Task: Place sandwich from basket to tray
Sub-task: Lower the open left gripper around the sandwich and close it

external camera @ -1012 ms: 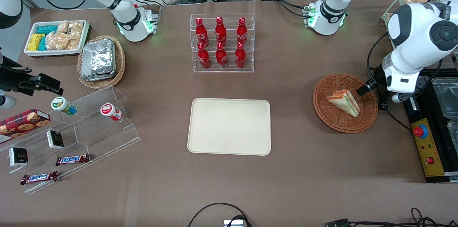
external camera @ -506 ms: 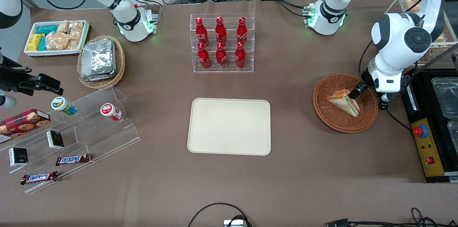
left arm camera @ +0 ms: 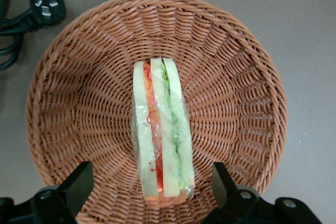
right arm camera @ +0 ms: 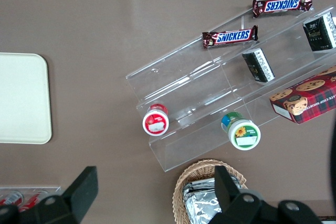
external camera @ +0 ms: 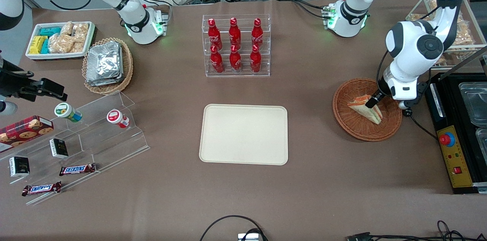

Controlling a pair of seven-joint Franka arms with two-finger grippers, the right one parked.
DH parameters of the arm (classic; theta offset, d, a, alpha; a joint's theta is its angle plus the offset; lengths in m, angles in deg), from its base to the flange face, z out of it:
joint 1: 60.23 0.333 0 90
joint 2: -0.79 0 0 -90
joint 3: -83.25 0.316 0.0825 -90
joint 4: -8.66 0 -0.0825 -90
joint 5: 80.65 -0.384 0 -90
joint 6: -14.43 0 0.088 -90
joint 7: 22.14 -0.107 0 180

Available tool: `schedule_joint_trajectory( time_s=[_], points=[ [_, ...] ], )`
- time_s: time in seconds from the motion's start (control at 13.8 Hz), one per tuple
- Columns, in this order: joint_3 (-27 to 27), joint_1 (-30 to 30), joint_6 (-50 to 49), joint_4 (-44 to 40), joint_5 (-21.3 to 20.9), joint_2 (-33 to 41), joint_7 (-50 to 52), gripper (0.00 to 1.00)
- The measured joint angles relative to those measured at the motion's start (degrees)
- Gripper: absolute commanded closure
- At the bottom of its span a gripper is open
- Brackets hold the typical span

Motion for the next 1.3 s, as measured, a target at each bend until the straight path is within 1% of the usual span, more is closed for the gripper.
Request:
schedule_joint_trajectory(
  time_s=[0.22,0.43,0.65,0.8,0.87,0.94,1.01,1.08,1.16,1.3],
  points=[
    [-0.05,-0.06,5.50,1.58,0.00,-3.09,0.85,0.00],
    [-0.05,-0.07,8.00,2.12,0.00,-5.30,1.07,0.01],
    [-0.06,-0.08,8.73,2.15,0.00,-6.38,1.10,0.24],
    [-0.07,-0.11,8.91,2.15,0.00,-6.77,1.10,0.34],
    [-0.07,-0.12,8.96,2.15,0.00,-6.95,1.10,0.45],
    [-0.07,-0.12,8.99,2.15,0.00,-7.11,1.09,0.62],
    [-0.07,-0.14,9.09,2.15,-0.02,-7.21,1.08,0.75],
    [-0.08,-0.16,9.17,2.15,-0.19,-7.22,1.06,0.84],
    [-0.09,-0.19,9.22,2.15,-0.42,-7.22,1.06,0.88],
    [-0.09,-0.25,9.32,2.13,-0.69,-7.21,0.88,0.91]
  ],
)
